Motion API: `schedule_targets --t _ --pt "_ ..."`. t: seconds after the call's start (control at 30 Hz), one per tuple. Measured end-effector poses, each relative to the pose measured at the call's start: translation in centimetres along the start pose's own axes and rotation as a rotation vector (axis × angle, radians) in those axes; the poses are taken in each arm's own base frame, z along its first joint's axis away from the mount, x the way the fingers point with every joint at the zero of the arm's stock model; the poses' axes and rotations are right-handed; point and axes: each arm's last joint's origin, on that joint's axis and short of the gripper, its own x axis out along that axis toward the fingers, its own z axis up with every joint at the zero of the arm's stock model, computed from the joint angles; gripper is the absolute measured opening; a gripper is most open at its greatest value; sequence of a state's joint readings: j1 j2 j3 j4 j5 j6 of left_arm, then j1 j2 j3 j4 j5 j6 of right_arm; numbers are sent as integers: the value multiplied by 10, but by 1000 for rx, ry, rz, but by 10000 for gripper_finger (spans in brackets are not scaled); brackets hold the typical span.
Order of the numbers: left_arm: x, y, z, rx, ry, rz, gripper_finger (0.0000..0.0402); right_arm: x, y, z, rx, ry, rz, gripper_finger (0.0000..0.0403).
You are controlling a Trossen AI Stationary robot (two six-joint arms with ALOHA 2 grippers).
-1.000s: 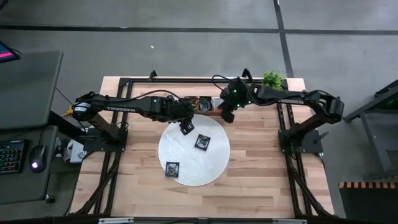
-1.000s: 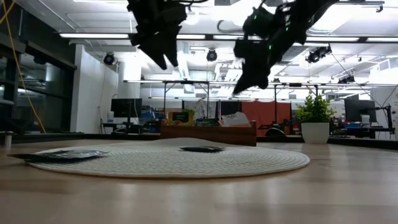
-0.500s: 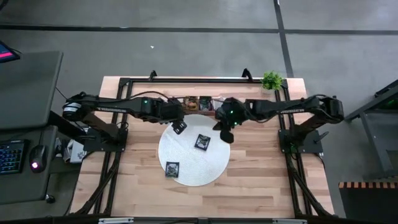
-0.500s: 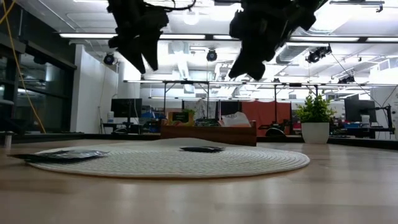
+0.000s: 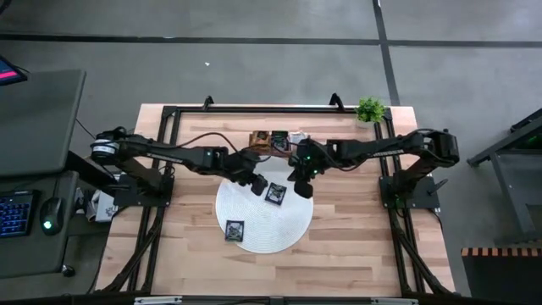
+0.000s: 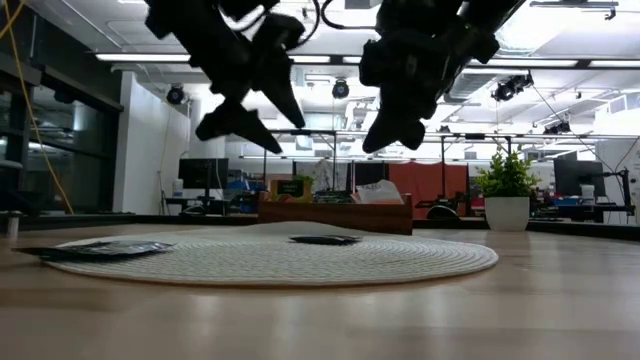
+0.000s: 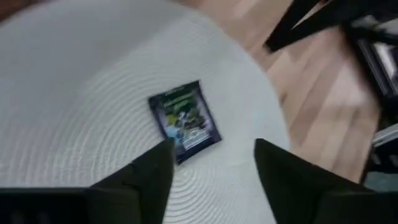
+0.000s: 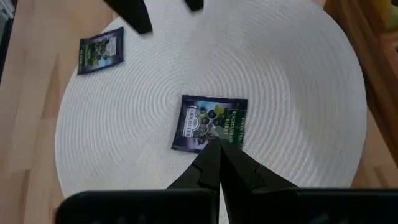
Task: Pick & Place Tea
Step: Put the black tea bag into the middle section of the wooden organizer
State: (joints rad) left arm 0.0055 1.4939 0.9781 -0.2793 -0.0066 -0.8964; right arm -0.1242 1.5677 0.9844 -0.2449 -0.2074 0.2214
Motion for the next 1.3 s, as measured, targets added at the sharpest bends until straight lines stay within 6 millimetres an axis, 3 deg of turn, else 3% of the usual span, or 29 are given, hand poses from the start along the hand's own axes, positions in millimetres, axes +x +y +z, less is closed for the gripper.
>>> schedule_targets --t 0.2,0.33,0.7,0.93,1.13,1.3 --pt "24 5 -8 -30 93 2 104 -1 -7 1 11 -10 -63 0" --pt "29 3 -12 -24 116 -13 16 -2 -12 2 17 -12 -72 0" --pt "30 -1 -16 -36 99 -11 1 -4 -18 2 6 -8 -77 1" --pt "46 -6 -19 -64 98 -59 0 -4 -18 2 1 -3 -76 1" --pt "69 -3 -35 -105 148 -13 0 -4 -18 2 -2 -1 -79 1" --pt "69 -6 -35 -115 109 -7 0 -4 -18 2 -2 1 -79 1"
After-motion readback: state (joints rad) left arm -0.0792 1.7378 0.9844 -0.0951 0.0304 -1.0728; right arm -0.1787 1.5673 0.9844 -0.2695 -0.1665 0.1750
